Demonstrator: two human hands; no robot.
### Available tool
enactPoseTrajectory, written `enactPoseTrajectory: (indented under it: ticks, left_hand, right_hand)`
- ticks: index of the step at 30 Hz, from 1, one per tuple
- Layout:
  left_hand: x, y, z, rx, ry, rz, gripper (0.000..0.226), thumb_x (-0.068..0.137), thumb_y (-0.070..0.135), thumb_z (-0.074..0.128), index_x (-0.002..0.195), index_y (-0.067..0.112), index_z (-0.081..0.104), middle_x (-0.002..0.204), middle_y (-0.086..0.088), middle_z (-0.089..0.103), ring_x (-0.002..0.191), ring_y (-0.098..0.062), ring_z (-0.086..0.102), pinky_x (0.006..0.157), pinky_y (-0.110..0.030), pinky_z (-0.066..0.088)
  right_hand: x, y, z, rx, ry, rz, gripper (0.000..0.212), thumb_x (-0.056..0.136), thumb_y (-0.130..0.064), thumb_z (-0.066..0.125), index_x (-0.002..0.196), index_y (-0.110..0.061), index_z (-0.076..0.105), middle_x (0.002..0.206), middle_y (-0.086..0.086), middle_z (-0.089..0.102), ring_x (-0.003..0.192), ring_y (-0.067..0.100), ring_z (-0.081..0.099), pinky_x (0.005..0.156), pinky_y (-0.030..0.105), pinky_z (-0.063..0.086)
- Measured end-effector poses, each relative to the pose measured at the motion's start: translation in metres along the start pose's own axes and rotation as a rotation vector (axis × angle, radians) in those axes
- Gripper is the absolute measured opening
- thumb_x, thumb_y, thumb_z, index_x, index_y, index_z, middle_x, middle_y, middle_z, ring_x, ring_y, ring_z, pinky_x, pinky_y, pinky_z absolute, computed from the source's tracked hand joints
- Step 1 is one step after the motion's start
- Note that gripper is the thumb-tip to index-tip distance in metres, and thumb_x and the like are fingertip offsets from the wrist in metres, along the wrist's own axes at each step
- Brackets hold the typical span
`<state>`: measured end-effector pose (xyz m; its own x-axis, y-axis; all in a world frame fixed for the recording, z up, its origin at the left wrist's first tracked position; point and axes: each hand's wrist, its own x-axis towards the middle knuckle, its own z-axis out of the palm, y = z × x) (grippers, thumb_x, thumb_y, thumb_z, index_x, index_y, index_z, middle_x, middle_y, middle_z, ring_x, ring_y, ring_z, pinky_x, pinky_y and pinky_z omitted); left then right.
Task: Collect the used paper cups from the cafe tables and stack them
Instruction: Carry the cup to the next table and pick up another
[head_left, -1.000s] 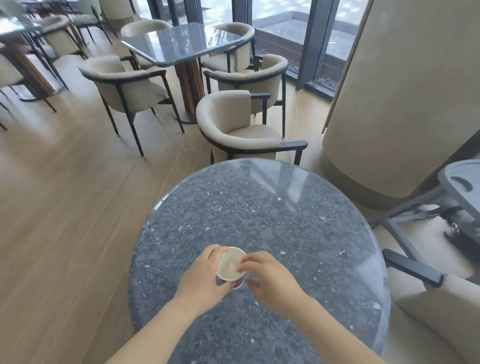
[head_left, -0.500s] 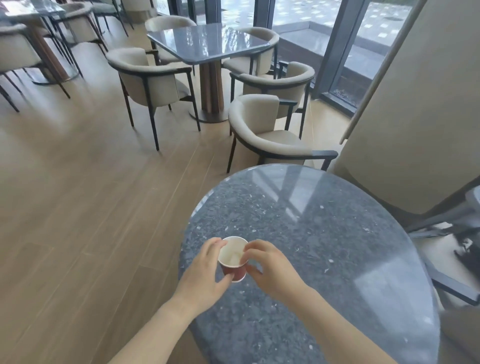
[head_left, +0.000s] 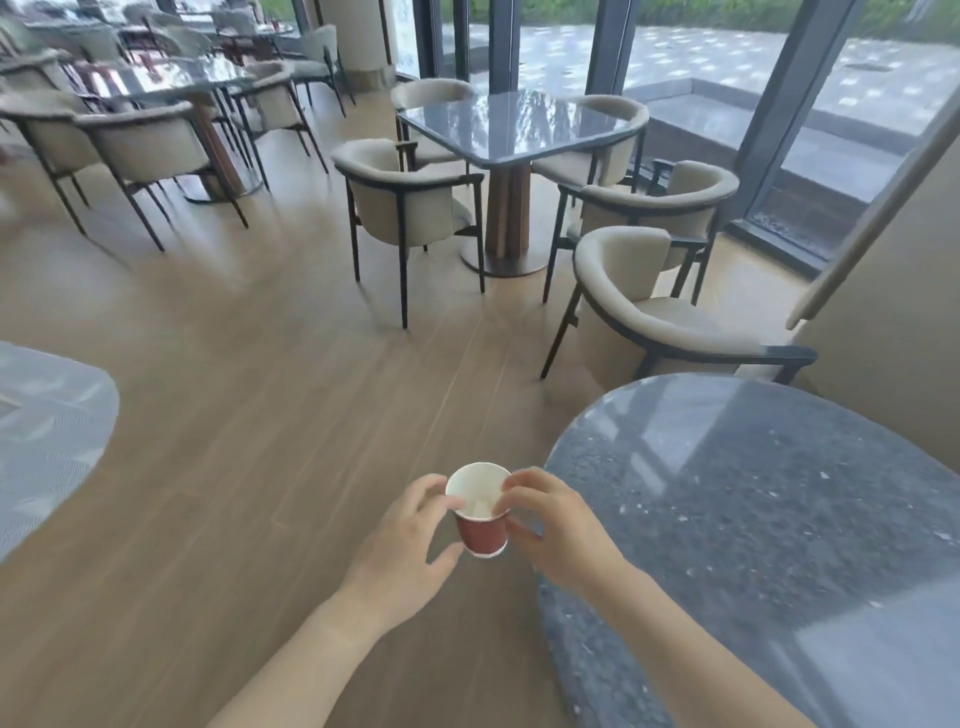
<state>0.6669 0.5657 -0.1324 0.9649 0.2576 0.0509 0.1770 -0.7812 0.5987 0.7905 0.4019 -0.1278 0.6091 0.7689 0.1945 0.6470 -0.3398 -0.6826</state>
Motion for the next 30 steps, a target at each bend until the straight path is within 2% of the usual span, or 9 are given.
enactPoseTrajectory:
  ticks: [4, 7, 12, 16, 19, 25, 30]
  left_hand:
    - [0.023, -0.02, -0.024, 0.049, 0.024, 0.029, 0.023, 0.085, 0.031, 0.062, 0.106, 0.037, 0.057, 0.127, 0.023, 0.038, 0.113, -0.002, 0.047, 0.086, -0.032, 0.049]
    - [0.046, -0.032, -0.037, 0.065, 0.054, 0.037, 0.023, 0.084, 0.032, 0.062, 0.104, 0.04, 0.056, 0.127, 0.025, 0.039, 0.112, -0.001, 0.047, 0.08, -0.024, 0.047]
    - [0.094, -0.064, -0.06, 0.061, 0.041, 0.009, 0.037, 0.084, 0.032, 0.06, 0.12, 0.038, 0.049, 0.136, 0.023, 0.035, 0.119, 0.001, 0.043, 0.085, -0.013, 0.034]
    - [0.155, -0.104, -0.089, 0.064, 0.005, -0.015, 0.043, 0.085, 0.031, 0.058, 0.125, 0.037, 0.044, 0.137, 0.023, 0.033, 0.118, 0.0, 0.044, 0.085, -0.013, 0.034]
    - [0.211, -0.13, -0.113, 0.035, -0.009, -0.033, 0.045, 0.086, 0.027, 0.059, 0.127, 0.034, 0.043, 0.134, 0.021, 0.036, 0.116, 0.001, 0.045, 0.087, -0.012, 0.034]
    - [0.312, -0.17, -0.151, -0.016, 0.023, -0.06, 0.05, 0.084, 0.027, 0.059, 0.129, 0.036, 0.039, 0.132, 0.021, 0.037, 0.11, 0.0, 0.047, 0.091, -0.021, 0.042]
    - [0.363, -0.203, -0.171, -0.102, 0.102, -0.105, 0.053, 0.083, 0.024, 0.062, 0.13, 0.032, 0.039, 0.129, 0.019, 0.04, 0.11, 0.0, 0.046, 0.096, -0.021, 0.039]
  right_hand:
    - [0.03, -0.008, 0.006, -0.003, -0.003, -0.03, 0.016, 0.078, -0.009, 0.068, 0.086, -0.021, 0.067, 0.105, -0.006, 0.058, 0.091, 0.013, 0.058, 0.079, 0.021, 0.044]
    - [0.058, -0.008, 0.008, -0.012, 0.016, -0.032, 0.014, 0.078, -0.01, 0.069, 0.086, -0.021, 0.067, 0.104, -0.007, 0.058, 0.09, 0.011, 0.058, 0.078, 0.022, 0.047]
    - [0.122, 0.0, 0.019, 0.004, 0.053, -0.017, 0.012, 0.081, -0.01, 0.067, 0.087, -0.02, 0.068, 0.105, -0.005, 0.058, 0.089, 0.009, 0.057, 0.078, 0.02, 0.044]
    - [0.196, 0.008, 0.031, 0.025, 0.075, -0.031, 0.01, 0.081, -0.011, 0.067, 0.087, -0.019, 0.069, 0.106, -0.004, 0.058, 0.091, 0.011, 0.059, 0.079, 0.027, 0.05]
    - [0.26, 0.016, 0.035, 0.038, 0.074, -0.039, 0.009, 0.082, -0.012, 0.067, 0.087, -0.019, 0.068, 0.107, -0.004, 0.058, 0.091, 0.01, 0.059, 0.079, 0.026, 0.05]
    - [0.379, 0.033, 0.029, 0.017, 0.061, -0.062, 0.011, 0.081, -0.012, 0.068, 0.087, -0.021, 0.068, 0.106, -0.006, 0.058, 0.091, 0.009, 0.058, 0.077, 0.022, 0.048]
    - [0.456, 0.038, 0.035, 0.015, 0.046, -0.091, 0.01, 0.081, -0.014, 0.069, 0.086, -0.022, 0.069, 0.104, -0.007, 0.057, 0.089, 0.006, 0.058, 0.076, 0.02, 0.047]
